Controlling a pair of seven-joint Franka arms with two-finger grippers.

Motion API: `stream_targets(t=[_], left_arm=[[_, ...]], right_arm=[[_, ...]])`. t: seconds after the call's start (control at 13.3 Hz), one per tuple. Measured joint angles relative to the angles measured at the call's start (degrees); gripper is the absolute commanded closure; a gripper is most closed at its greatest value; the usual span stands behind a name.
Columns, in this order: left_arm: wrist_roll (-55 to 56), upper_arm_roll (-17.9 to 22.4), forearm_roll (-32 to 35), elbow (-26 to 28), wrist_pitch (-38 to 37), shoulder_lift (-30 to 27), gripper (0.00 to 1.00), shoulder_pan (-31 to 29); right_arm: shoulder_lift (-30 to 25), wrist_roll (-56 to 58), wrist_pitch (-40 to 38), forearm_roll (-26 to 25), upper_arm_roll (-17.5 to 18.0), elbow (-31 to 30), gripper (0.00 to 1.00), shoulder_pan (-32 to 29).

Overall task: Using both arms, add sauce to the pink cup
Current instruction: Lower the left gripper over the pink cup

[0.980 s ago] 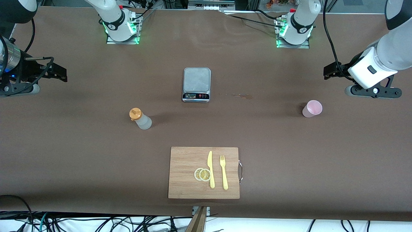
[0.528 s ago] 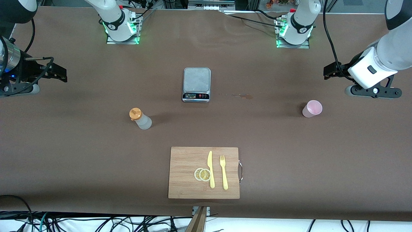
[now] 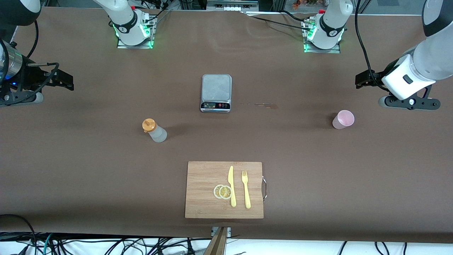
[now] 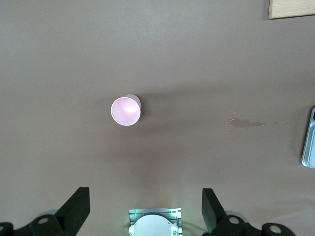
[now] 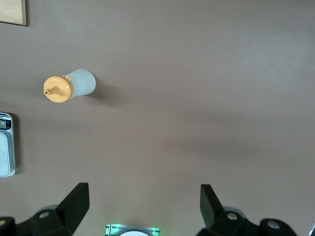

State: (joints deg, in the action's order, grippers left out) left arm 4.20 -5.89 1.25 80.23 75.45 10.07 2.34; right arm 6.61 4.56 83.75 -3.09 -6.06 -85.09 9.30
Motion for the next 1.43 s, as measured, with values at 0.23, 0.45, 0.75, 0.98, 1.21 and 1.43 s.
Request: stream_targets(t=[0.23,0.45,0.75,0.98,1.21,1.43], left_arm=[[0.0,0.1,0.0,0.0,0.0,0.3,0.0,-1.0],[-0.1,0.2,-1.2,0.0,0.0,1.5,0.0,-1.3],[-0.1,0.0,-0.9,0.4,3.1,4.0,0.0,-1.3],[-0.4,0.0,1.5,6.2,9.7,4.8,0.0,-1.3],[-1.6,0.2,1.6,14.9,17.4,4.8,0.0,-1.7],[-3.9,1.4,1.6,22.0,24.1,4.2,0.0,-1.8]], right_arm=[[0.0,0.0,0.0,0.0,0.0,0.0,0.0,0.0],[0.0,0.0,0.0,0.0,0.0,0.0,0.0,0.0],[0.0,0.0,0.0,0.0,0.1,0.0,0.0,0.0],[0.0,0.0,0.0,0.0,0.2,0.0,0.0,0.0],[0.0,0.0,0.0,0.0,0.3,0.0,0.0,0.0],[0.0,0.0,-0.1,0.0,0.4,0.0,0.0,0.1]])
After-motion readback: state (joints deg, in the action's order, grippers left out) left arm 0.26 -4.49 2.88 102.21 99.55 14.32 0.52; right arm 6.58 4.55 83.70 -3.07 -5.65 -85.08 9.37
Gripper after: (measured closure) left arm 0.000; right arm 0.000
